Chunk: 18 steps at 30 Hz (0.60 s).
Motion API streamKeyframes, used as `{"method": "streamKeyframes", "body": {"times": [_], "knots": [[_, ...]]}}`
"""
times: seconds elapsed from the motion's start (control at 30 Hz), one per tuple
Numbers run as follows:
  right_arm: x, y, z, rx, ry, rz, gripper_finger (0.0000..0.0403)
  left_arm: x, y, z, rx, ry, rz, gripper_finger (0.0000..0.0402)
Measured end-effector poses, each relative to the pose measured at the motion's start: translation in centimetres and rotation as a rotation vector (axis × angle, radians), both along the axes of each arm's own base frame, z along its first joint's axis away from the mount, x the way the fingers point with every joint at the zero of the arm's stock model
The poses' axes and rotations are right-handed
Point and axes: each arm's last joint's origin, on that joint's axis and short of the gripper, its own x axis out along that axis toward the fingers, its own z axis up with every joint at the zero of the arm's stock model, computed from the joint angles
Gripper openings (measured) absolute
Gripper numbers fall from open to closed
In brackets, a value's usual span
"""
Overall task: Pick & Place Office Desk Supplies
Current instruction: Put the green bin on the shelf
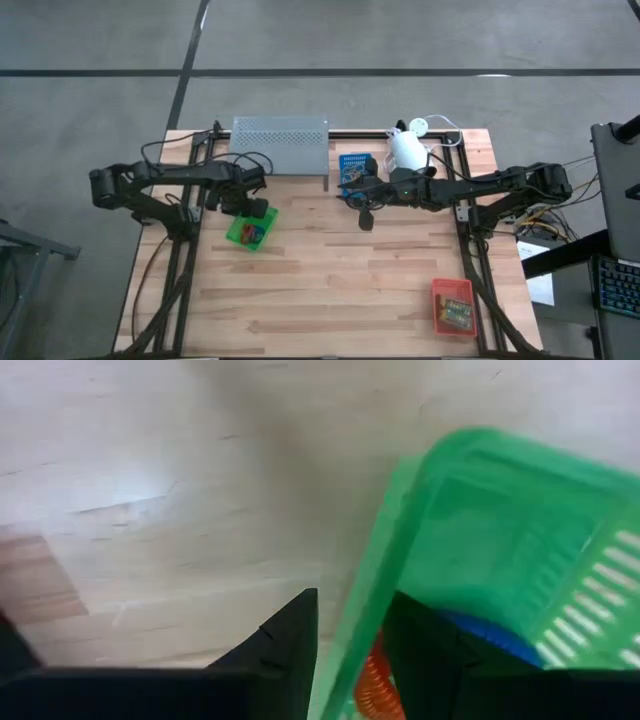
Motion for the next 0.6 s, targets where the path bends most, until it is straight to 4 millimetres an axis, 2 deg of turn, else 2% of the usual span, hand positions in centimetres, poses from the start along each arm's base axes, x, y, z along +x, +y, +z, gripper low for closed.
{"method": "streamKeyframes", "body": {"times": [0.33,0.6], "knots": [[0.0,0.0,0.0,0.000,0.000,0.000,0.0127,0.1,-0.6,0.1,0.011,0.017,-0.032,0.0117],[0.0,0.0,0.0,0.000,0.000,0.000,0.0127,0.6,-2.6,0.4,0.060,0.023,-0.049,0.0117]]}}
